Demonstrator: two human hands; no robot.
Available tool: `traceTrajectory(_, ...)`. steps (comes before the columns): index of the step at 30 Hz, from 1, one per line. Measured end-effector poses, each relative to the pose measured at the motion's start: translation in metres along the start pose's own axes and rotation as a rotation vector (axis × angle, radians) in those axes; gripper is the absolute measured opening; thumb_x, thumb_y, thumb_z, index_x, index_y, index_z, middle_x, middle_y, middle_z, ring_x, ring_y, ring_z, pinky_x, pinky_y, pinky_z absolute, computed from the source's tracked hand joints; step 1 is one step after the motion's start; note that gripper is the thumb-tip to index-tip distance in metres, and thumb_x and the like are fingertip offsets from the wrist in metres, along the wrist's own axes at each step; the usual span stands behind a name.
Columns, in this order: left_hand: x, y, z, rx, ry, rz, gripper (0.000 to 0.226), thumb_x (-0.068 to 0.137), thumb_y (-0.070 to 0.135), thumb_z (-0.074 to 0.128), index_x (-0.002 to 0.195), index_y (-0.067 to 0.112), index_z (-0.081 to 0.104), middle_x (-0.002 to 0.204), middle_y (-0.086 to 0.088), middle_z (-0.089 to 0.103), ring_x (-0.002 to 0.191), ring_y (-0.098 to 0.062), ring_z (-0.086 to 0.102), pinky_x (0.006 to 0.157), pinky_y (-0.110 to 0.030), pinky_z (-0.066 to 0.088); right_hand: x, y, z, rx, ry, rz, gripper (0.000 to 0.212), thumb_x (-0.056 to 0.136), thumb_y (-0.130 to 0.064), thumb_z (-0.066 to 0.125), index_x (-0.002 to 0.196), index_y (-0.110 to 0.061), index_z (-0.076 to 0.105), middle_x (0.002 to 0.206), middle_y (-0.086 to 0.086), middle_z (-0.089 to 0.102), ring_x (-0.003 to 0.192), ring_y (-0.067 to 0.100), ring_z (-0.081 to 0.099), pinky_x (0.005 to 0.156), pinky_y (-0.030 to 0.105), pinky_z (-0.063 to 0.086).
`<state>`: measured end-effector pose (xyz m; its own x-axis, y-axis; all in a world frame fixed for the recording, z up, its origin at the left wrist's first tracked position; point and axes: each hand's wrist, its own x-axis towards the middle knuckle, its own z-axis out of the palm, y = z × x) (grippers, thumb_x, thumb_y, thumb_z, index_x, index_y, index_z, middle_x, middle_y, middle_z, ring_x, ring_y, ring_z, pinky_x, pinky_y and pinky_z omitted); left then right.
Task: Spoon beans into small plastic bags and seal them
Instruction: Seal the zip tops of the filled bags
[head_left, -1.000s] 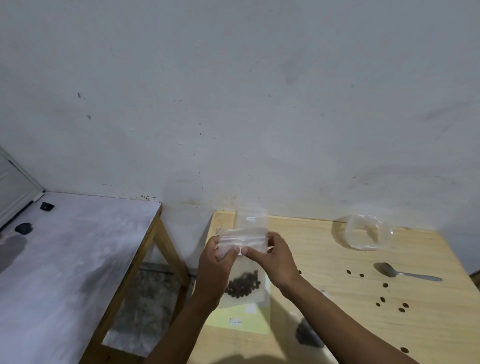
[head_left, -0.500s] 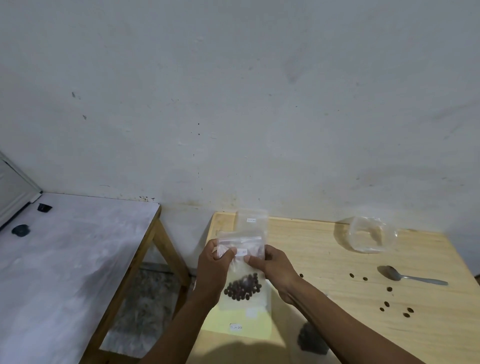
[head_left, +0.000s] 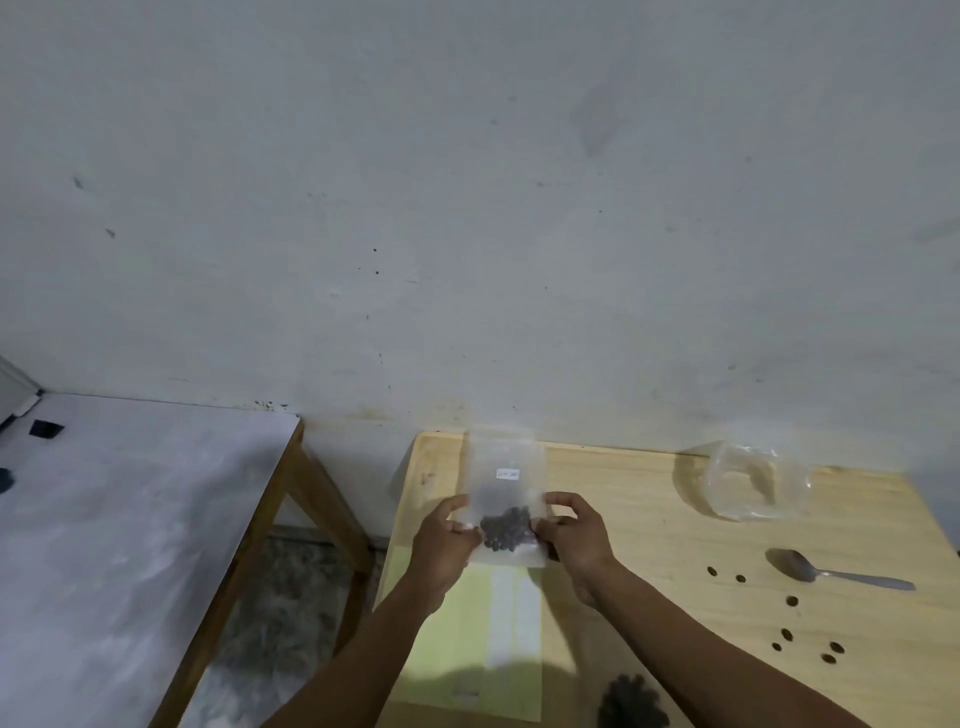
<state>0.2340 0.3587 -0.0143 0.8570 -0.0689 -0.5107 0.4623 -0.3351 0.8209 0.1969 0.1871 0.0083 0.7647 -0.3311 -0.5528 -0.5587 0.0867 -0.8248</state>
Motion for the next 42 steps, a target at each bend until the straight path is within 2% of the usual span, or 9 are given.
traceTrajectory(5,0.025,0.013,0.012,0.299,0.113,0.082,0.044,0.087,0.017,0.064,0.13,0.018,0.055,0.118,-0.004,0.065,0.101,-0.021,0.059,0.081,-0.026,0.045,0.023,-0.006,0.014,-0.187,0.016,-0.069,0.031,0.09,-0.005,0.057,0.117,-0.014,0.066,0.096,0.009,0.073,0.086,0.026,0.069,0.082,0.042,0.059)
traceTrajectory(9,0.046,0.004,0.017,0.446,0.159,0.049,0.053,0.08,0.039,0.056,0.13,0.025,0.054,0.125,-0.005,0.062,0.11,-0.03,0.058,0.092,-0.044,0.05,0.027,-0.019,0.019,-0.22,-0.041,-0.033,0.038,0.092,0.001,0.049,0.13,-0.003,0.054,0.102,0.011,0.065,0.104,0.034,0.063,0.094,0.041,0.052)
traceTrajectory(20,0.027,0.02,0.017,0.468,0.251,0.093,0.055,0.088,0.023,0.061,0.14,0.022,0.043,0.146,-0.012,0.035,0.133,-0.037,0.032,0.107,-0.043,0.029,0.021,-0.021,-0.001,-0.243,-0.074,-0.037,0.049,0.095,-0.006,0.054,0.142,-0.005,0.042,0.089,0.001,0.056,0.075,0.015,0.055,0.067,0.028,0.049)
traceTrajectory(25,0.009,0.021,0.02,0.219,0.364,0.213,0.029,0.087,0.007,0.061,0.113,0.016,0.053,0.118,-0.013,0.051,0.107,-0.032,0.051,0.078,-0.027,0.035,0.008,-0.002,-0.053,-0.398,-0.008,-0.068,0.042,0.094,-0.017,0.058,0.135,-0.014,0.051,0.1,-0.001,0.058,0.073,0.012,0.055,0.063,0.022,0.044)
traceTrajectory(28,-0.009,0.015,0.03,0.162,0.146,0.143,0.013,0.091,0.009,0.054,0.099,0.019,0.055,0.102,-0.006,0.062,0.085,-0.023,0.061,0.058,-0.023,0.039,-0.006,0.016,-0.086,-0.593,0.004,-0.034,0.042,0.094,-0.021,0.058,0.135,-0.014,0.052,0.105,0.006,0.063,0.082,0.017,0.06,0.066,0.024,0.045)
traceTrajectory(32,-0.032,-0.006,0.053,0.152,-0.294,-0.154,0.016,0.088,0.017,0.056,0.103,0.017,0.06,0.101,-0.007,0.065,0.07,-0.019,0.065,0.059,-0.028,0.046,-0.029,0.045,-0.114,-0.935,-0.047,0.095,0.049,0.094,-0.028,0.054,0.139,-0.012,0.044,0.134,0.011,0.056,0.118,0.027,0.056,0.09,0.031,0.044)
traceTrajectory(35,-0.052,-0.018,0.074,0.211,-0.42,-0.203,0.023,0.088,0.022,0.056,0.11,0.017,0.06,0.103,-0.004,0.062,0.078,-0.019,0.064,0.062,-0.029,0.052,-0.041,0.072,-0.118,-0.991,-0.024,0.144,0.052,0.091,-0.03,0.051,0.138,-0.011,0.037,0.13,0.015,0.057,0.115,0.032,0.057,0.092,0.036,0.048)
traceTrajectory(39,-0.073,-0.028,0.094,0.212,-0.44,-0.187,0.022,0.088,0.024,0.057,0.11,0.023,0.061,0.104,0.0,0.063,0.09,-0.017,0.062,0.073,-0.028,0.052,-0.051,0.093,-0.109,-0.659,0.11,0.092,0.057,0.093,-0.023,0.051,0.145,-0.008,0.031,0.122,0.019,0.06,0.102,0.03,0.062,0.077,0.032,0.051)
traceTrajectory(42,-0.082,-0.033,0.098,0.191,-0.389,-0.155,0.028,0.087,0.024,0.057,0.115,0.026,0.056,0.103,0.001,0.062,0.091,-0.015,0.062,0.074,-0.027,0.048,-0.061,0.094,-0.104,-0.315,0.212,0.091,0.036,0.094,-0.018,0.056,0.128,-0.007,0.049,0.11,0.013,0.063,0.091,0.023,0.062,0.067,0.027,0.049)
